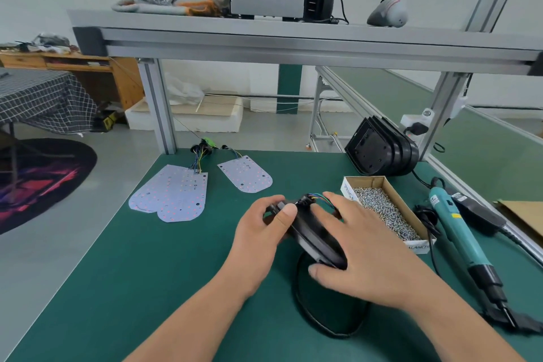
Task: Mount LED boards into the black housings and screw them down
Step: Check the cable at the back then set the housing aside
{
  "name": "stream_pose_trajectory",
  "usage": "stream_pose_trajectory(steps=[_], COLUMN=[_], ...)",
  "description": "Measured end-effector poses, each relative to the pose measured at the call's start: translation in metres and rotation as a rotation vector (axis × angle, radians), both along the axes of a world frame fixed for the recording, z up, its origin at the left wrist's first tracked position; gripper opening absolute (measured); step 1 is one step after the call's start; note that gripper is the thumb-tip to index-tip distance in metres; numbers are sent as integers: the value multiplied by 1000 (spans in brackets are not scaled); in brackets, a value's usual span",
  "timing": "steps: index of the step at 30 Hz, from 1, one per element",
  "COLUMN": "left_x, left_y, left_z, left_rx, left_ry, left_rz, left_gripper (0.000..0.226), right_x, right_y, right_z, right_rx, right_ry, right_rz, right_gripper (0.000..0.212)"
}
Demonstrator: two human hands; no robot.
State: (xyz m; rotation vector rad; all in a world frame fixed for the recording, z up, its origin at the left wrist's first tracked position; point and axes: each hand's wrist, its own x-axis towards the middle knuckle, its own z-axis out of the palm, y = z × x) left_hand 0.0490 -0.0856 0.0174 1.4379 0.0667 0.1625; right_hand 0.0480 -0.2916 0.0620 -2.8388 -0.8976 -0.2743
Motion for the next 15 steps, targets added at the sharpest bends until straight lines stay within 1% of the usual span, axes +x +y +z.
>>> stream_pose_trajectory(steps=[2, 3, 4, 5, 6, 7, 8, 9, 11, 12, 13, 15], left_x=[-1, -2, -4, -6, -7, -11, -15, -17, -19, -18, -16, -12], left_y=[-4, -5, -5, -5, -4, -7, -11, -15, -20, -19, -17, -12], left_z=[-1, -1, -1, -1, -3, -4, -4, -4, -2, 0, 1, 0], left_rx=[-108, -96, 25, 264, 585, 874, 1079, 1201, 1280, 1283, 1280, 1216], left_ry=[10, 30, 63, 89, 83, 40, -2, -23, -15, -11, -13, -12], left_rz=[-40, -33, -10, 8, 2, -41, -98, -145, -177, -165, -144, -96], left_gripper=[47, 45, 47, 50, 54, 58, 60, 59, 47, 36, 26, 18], right_x=[1, 3, 7, 11, 15, 18, 22, 25, 31, 34, 36, 39], right_y=[1, -1, -5, -9, -14, -18, -21, -22, -25, -26, -28, -31], right_z=[4, 6, 8, 8, 9, 8, 7, 6, 3, 3, 1, -2], right_rx=[140, 232, 330, 435, 544, 649, 763, 875, 1075, 1179, 1279, 1429], right_ry=[15, 70, 134, 179, 208, 235, 278, 331, 449, 508, 570, 695], right_rz=[-16, -36, -67, -107, -156, -213, -255, -277, -263, -263, -257, -245], right_gripper=[69, 57, 45, 31, 22, 26, 30, 32, 52, 55, 53, 49])
